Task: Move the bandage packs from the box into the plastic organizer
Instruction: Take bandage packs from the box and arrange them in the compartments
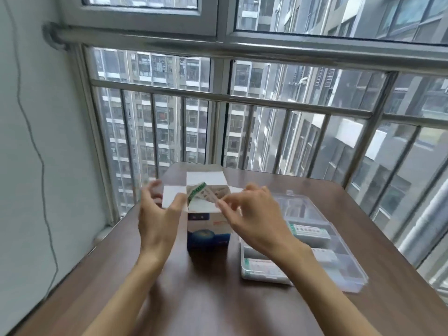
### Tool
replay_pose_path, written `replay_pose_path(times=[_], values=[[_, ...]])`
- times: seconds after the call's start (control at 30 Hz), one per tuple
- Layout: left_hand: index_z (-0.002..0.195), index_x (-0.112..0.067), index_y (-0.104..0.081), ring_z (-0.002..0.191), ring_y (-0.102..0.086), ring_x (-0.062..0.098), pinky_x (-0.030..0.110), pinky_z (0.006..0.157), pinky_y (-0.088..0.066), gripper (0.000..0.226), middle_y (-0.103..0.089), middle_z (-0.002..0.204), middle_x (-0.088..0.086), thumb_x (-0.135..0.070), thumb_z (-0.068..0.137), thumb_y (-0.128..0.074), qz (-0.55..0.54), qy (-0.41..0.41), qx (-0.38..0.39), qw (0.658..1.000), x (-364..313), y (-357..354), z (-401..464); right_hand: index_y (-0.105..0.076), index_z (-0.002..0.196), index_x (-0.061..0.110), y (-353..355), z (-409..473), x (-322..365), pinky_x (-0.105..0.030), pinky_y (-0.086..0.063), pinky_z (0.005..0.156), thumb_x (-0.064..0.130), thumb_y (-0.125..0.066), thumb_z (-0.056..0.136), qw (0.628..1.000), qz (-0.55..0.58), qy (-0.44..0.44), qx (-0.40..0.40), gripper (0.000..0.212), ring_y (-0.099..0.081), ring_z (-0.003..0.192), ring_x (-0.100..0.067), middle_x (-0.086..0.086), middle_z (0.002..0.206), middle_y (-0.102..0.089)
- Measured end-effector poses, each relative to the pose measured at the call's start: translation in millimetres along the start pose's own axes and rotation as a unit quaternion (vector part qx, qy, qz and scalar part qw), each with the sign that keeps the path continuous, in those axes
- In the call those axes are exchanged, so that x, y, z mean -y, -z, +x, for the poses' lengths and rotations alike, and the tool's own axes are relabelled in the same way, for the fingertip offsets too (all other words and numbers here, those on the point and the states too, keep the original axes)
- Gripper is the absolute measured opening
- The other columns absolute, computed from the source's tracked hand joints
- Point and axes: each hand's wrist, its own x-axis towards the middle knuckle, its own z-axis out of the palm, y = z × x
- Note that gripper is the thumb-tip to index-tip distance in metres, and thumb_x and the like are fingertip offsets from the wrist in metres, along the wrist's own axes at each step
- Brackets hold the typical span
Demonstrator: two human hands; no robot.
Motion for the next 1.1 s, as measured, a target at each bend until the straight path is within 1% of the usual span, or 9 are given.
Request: replay_pose_path(times=[0.1,0.23,0.4,0.53,0.7,0.9,1.0,1.03,1.1], values=[[0.086,-0.024,-0.066,0.068,-0.056,0.015,0.027,0.057,-0.043,0.020,-0.064,0.072,-0.004,-0.030,0.074,-0.052,-0.073,-0.019,0.087,0.993,-2,-2,-6,-0.074,0.097,0.029,6,10,2,-0.013,-0.034,0.057,0.040,-0.067,0.082,0.998,0.031,-0.057,0.021,0.019,-0.054,0.071,-0.002,0.011,0.090,-0.072],[0.084,-0.023,-0.064,0.062,-0.056,0.011,0.026,0.053,-0.043,0.016,-0.062,0.065,-0.009,-0.022,0.075,-0.052,-0.087,-0.086,0.081,0.989,-4,-1,-12,-0.072,0.103,0.027,13,17,9,-0.029,-0.046,0.067,0.044,-0.073,0.075,0.983,-0.057,-0.091,0.146,0.033,-0.061,0.092,-0.020,0.003,0.094,-0.069],[0.083,-0.023,-0.063,0.068,-0.056,0.009,0.020,0.062,-0.044,0.018,-0.063,0.073,-0.007,-0.031,0.073,-0.049,-0.069,-0.149,0.063,0.984,-3,1,-17,-0.074,0.085,0.020,10,12,15,-0.027,-0.035,0.060,0.038,-0.074,0.073,0.979,-0.080,-0.076,0.172,0.022,-0.056,0.078,-0.021,0.001,0.076,-0.065],[0.084,-0.021,-0.062,0.064,-0.052,0.019,0.028,0.060,-0.041,0.014,-0.061,0.070,0.002,-0.018,0.078,-0.051,-0.047,-0.158,0.040,0.986,-5,0,-18,-0.073,0.076,0.025,9,6,9,-0.027,-0.039,0.062,0.031,-0.076,0.070,0.986,-0.007,-0.058,0.154,0.008,-0.051,0.068,-0.011,0.014,0.059,-0.053],[0.096,-0.027,-0.065,0.074,-0.059,0.017,0.037,0.068,-0.047,0.025,-0.067,0.082,-0.003,-0.021,0.075,-0.051,-0.080,-0.089,0.039,0.992,-2,1,-13,-0.071,0.073,0.017,4,1,-3,-0.021,-0.046,0.063,0.019,-0.079,0.071,0.971,0.197,-0.062,0.121,0.008,-0.061,0.065,-0.001,0.007,0.068,-0.069],[0.123,-0.022,-0.057,0.074,-0.056,0.013,0.013,0.051,-0.043,0.032,-0.064,0.111,0.005,-0.016,0.092,-0.056,-0.080,-0.037,0.055,0.995,2,-1,-6,-0.073,0.094,0.006,11,3,-6,-0.016,-0.053,0.064,0.011,-0.076,0.076,0.895,0.413,-0.160,0.060,0.019,-0.069,0.070,-0.008,-0.007,0.083,-0.075],[0.135,-0.027,-0.046,0.102,-0.059,0.021,0.030,0.079,-0.054,0.047,-0.055,0.133,0.001,-0.041,0.092,-0.057,0.006,-0.002,0.060,0.998,11,1,0,-0.073,0.098,0.012,14,2,-8,-0.009,-0.050,0.062,0.016,-0.073,0.078,0.857,0.472,-0.205,0.038,0.021,-0.069,0.077,-0.001,0.001,0.086,-0.075],[0.138,-0.029,-0.043,0.115,-0.054,0.020,0.039,0.092,-0.049,0.054,-0.051,0.137,-0.002,-0.050,0.090,-0.056,0.040,0.004,0.063,0.997,12,2,1,-0.072,0.097,0.015,15,1,-7,-0.007,-0.048,0.062,0.017,-0.072,0.078,0.853,0.478,-0.209,0.031,0.019,-0.069,0.077,0.001,0.004,0.086,-0.075],[0.140,-0.031,-0.040,0.124,-0.045,0.016,0.040,0.099,-0.040,0.057,-0.048,0.135,-0.004,-0.056,0.090,-0.050,0.096,0.000,0.059,0.994,10,3,2,-0.072,0.095,0.018,17,0,-8,-0.005,-0.047,0.063,0.018,-0.071,0.078,0.846,0.491,-0.207,0.016,0.017,-0.068,0.077,0.003,0.006,0.085,-0.075]])
